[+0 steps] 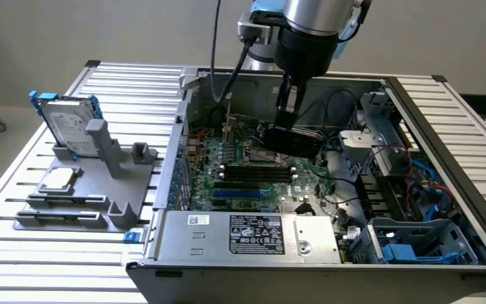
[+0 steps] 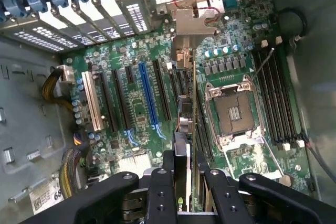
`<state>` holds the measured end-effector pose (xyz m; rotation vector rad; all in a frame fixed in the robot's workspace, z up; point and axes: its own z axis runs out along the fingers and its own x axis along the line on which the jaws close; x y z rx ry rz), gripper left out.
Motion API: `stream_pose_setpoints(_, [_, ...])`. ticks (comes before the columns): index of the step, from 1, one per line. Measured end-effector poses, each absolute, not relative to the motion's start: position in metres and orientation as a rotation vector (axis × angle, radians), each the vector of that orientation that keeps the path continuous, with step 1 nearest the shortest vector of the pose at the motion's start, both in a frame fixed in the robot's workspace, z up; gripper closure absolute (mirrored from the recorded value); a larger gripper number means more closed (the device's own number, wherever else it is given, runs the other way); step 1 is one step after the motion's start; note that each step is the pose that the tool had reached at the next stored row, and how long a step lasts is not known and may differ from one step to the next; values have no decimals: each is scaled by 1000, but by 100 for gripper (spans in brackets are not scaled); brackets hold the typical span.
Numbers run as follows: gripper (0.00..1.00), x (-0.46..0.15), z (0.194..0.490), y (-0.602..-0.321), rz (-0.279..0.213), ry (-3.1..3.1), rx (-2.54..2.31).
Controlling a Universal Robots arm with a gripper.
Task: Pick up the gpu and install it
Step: 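Insert the gpu into the slot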
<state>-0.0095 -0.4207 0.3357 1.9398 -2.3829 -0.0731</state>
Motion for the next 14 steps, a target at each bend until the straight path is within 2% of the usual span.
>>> stream_pose_setpoints(14, [73,-14,331,-421,-78,-2164,2189])
